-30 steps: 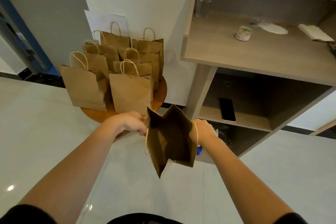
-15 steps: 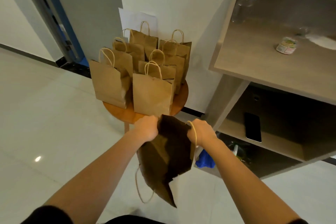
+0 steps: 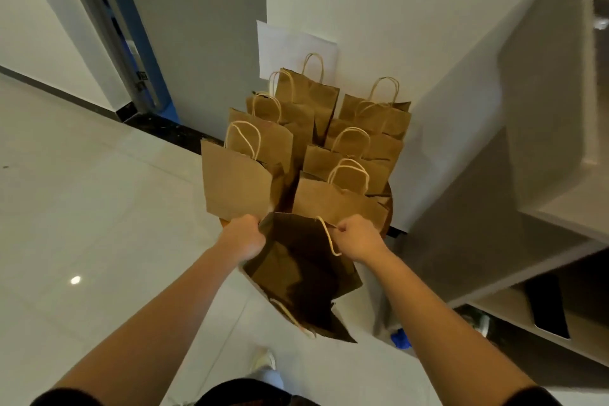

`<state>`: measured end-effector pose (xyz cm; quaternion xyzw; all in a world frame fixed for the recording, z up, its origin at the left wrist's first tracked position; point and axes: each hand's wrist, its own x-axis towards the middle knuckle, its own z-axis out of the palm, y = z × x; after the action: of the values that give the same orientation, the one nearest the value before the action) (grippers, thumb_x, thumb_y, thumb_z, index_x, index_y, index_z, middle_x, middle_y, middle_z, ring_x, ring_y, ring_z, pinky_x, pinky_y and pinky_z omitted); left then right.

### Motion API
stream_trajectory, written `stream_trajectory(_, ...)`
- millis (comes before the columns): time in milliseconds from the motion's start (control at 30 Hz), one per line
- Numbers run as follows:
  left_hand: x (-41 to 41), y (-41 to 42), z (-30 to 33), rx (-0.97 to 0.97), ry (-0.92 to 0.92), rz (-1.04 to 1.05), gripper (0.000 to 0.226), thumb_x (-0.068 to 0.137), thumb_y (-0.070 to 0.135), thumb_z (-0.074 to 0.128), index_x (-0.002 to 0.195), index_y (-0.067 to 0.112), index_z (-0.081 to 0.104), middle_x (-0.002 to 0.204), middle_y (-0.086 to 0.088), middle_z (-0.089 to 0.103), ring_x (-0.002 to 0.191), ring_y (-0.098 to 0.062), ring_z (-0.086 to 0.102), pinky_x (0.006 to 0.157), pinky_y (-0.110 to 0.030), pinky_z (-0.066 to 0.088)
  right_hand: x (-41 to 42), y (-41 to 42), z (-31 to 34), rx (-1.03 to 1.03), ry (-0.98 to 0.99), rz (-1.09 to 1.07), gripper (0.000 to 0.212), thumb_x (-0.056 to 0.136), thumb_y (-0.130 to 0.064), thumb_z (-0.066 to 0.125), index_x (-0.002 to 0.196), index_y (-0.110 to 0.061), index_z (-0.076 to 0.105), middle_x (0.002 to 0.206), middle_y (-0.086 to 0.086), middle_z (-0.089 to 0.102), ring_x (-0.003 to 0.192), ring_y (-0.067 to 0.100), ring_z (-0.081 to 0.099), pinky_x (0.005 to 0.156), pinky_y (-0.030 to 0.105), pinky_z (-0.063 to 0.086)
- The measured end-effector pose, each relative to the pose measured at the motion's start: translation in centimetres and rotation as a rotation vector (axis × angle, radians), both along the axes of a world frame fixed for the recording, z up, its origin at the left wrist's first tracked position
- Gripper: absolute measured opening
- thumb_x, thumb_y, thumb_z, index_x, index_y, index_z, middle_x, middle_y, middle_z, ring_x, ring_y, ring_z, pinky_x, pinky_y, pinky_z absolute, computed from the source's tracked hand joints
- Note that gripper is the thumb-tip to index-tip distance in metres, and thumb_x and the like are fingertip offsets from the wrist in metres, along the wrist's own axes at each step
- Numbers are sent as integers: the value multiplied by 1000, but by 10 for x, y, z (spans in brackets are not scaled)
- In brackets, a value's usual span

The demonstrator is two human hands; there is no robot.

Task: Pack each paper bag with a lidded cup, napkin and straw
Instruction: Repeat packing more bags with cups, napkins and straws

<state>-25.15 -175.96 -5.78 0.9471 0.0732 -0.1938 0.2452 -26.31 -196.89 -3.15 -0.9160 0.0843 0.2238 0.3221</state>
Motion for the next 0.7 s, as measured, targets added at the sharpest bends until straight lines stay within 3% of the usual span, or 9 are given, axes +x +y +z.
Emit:
stream_trajectory(300, 76, 39, -35, -22, 151, -24, 18, 96, 17, 43, 92, 9, 58, 86, -6, 57, 80, -20, 55, 70, -29, 44, 91, 61, -28, -164, -38, 10, 29, 98, -30, 44, 88, -15, 67, 80, 4, 63, 76, 19, 62, 68, 31, 52)
stream_trajectory(467, 96, 32, -42, -123, 195, -102, 22, 93, 28, 48, 84, 13, 61, 82, -5, 63, 79, -17, 60, 68, -27, 46, 100, 55, -36, -160, -38, -28, 24, 96, -26, 46, 84, -17, 65, 73, 0, 61, 68, 14, 60, 57, 25, 47)
stream_trajectory(700, 108, 27, -36, -164, 286, -86, 37, 84, 56, 57, 87, 20, 63, 82, 1, 66, 82, -15, 63, 85, -34, 53, 95, 46, -39, -116, 38, 79, 14, 92, -26, 54, 90, -20, 66, 79, 0, 65, 72, 15, 63, 64, 26, 51)
